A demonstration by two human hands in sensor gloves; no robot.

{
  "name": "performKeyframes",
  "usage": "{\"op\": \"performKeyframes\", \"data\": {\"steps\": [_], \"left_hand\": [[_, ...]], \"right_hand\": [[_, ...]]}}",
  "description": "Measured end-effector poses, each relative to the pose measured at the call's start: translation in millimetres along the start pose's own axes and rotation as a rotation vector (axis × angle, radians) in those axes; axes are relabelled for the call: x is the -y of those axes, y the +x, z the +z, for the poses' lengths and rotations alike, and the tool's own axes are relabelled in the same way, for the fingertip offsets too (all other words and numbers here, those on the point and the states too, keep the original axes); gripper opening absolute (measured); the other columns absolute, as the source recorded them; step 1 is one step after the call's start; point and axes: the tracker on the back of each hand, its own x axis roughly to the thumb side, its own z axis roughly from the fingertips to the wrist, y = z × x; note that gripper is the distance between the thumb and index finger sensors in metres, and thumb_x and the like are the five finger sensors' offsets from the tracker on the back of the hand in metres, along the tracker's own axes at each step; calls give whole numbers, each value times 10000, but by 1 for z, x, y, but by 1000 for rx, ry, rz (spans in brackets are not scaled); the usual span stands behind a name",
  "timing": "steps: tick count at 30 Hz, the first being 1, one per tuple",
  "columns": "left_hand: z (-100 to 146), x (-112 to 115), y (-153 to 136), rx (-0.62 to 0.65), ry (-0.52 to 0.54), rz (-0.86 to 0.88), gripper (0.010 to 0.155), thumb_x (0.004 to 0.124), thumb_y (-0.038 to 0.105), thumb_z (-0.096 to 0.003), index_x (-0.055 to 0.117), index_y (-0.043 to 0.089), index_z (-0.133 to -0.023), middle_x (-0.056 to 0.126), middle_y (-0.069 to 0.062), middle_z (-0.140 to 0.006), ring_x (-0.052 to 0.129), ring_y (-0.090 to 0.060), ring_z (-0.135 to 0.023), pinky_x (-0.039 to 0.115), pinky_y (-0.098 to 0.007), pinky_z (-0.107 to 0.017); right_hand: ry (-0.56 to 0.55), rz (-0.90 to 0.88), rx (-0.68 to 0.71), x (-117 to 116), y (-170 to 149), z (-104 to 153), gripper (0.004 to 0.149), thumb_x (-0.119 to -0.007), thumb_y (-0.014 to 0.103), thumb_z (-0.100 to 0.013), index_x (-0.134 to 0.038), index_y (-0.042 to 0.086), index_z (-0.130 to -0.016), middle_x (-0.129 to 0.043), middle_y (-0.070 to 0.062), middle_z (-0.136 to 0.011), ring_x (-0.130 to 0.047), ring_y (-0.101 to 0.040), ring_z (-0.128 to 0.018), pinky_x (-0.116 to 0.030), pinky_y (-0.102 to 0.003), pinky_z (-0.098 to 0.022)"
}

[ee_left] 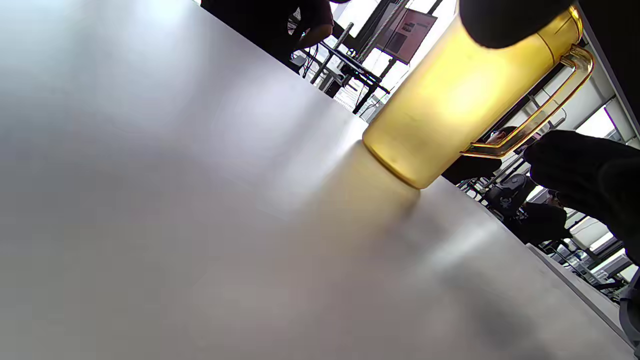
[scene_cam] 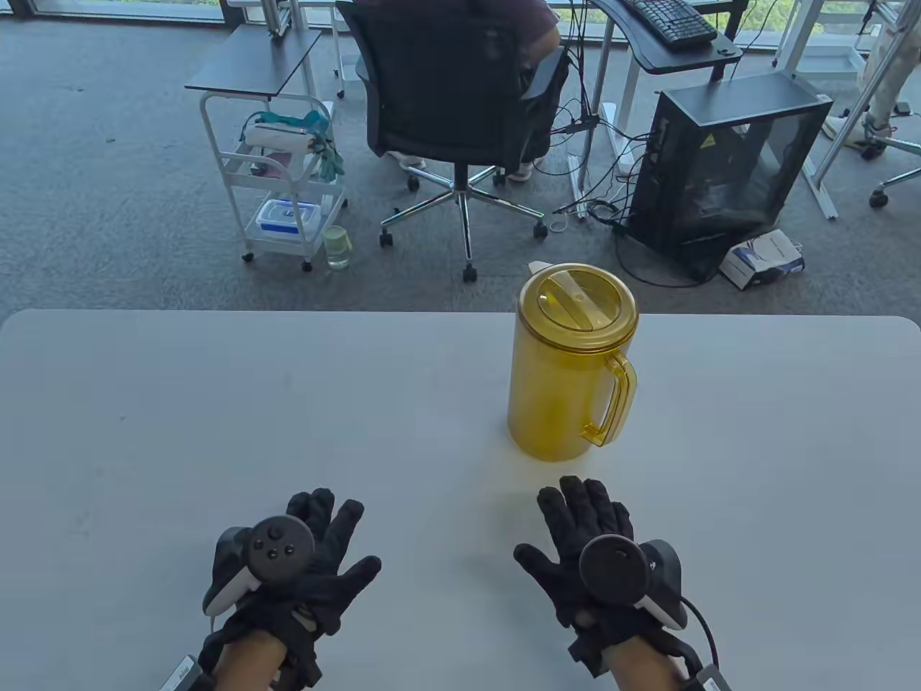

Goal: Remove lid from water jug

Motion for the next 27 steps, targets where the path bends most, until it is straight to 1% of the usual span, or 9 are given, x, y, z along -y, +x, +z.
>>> {"op": "performKeyframes", "data": {"steps": [5, 8, 18, 22, 24, 27], "left_hand": [[-3, 2, 1, -4, -22, -11, 872, 610, 696, -559, 279, 172, -1173, 95, -313, -1192, 19, -590, -1030, 272, -780, -628], [-3, 2, 1, -1, -25, -12, 873, 609, 697, -558, 280, 171, -1173, 101, -314, -1193, 31, -593, -1034, 276, -779, -629], [2, -1, 2, 14, 12, 26, 867, 619, 690, -553, 308, 164, -1169, 150, -318, -1200, 80, -602, -1046, 292, -779, -625], [3, -1, 1, 15, 15, 31, 864, 619, 688, -554, 314, 163, -1168, 158, -320, -1202, 87, -604, -1048, 293, -779, -625], [2, -1, 1, 16, 15, 32, 863, 619, 688, -552, 317, 163, -1168, 168, -319, -1203, 129, -605, -1047, 296, -778, -626], [2, -1, 1, 14, 15, 36, 861, 620, 686, -554, 322, 161, -1168, 181, -324, -1206, 139, -607, -1050, 298, -778, -627]], "right_hand": [[16, -1, -6, 0, -1, 1, 856, -703, 621, -502, -512, 28, -1089, -446, -304, -1123, -421, -641, -994, -348, -750, -631], [0, -11, -5, 2, 0, 1, 866, -701, 625, -501, -499, 24, -1091, -443, -305, -1123, -424, -644, -991, -349, -751, -629], [-1, -40, -34, 3, -6, 1, 876, -698, 629, -503, -480, 20, -1094, -429, -309, -1124, -417, -647, -989, -339, -755, -627], [-2, -48, -57, 2, -10, 1, 891, -695, 633, -503, -452, 17, -1098, -406, -310, -1127, -398, -650, -990, -327, -758, -625], [-18, -49, -74, 2, -13, 2, 899, -694, 635, -504, -437, 11, -1097, -399, -311, -1126, -396, -651, -987, -327, -758, -623], [-29, -73, -122, 3, -19, 3, 937, -688, 645, -506, -364, -7, -1096, -367, -318, -1123, -376, -659, -982, -320, -759, -619]]}}
